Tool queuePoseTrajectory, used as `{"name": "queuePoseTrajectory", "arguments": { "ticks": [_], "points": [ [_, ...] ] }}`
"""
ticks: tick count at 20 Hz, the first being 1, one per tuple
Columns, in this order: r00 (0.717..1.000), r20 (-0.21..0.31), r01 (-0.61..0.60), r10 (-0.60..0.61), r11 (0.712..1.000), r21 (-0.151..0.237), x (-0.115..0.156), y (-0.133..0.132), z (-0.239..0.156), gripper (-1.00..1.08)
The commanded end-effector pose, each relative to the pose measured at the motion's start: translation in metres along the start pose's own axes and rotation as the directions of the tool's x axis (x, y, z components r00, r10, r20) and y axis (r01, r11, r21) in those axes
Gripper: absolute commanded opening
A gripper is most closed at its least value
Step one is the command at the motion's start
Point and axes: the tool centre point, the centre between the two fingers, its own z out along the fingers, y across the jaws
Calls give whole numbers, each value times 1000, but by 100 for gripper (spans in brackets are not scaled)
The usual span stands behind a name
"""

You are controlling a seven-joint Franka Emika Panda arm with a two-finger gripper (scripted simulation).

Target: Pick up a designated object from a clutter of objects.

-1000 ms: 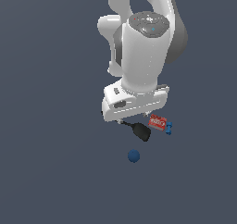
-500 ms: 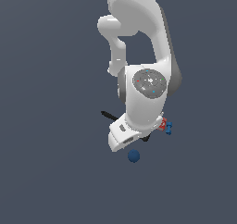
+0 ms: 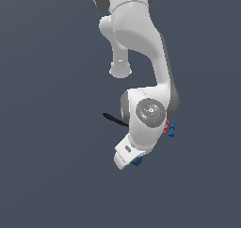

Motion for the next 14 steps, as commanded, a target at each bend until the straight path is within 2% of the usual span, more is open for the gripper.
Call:
{"name": "queuePoseTrajectory", "arguments": {
  "ticks": [1,14],
  "points": [
    [1000,-1,20,-20,1000,0,3,1,9,100],
    [999,0,32,-32,999,2,3,0,33,100]
  ]
}}
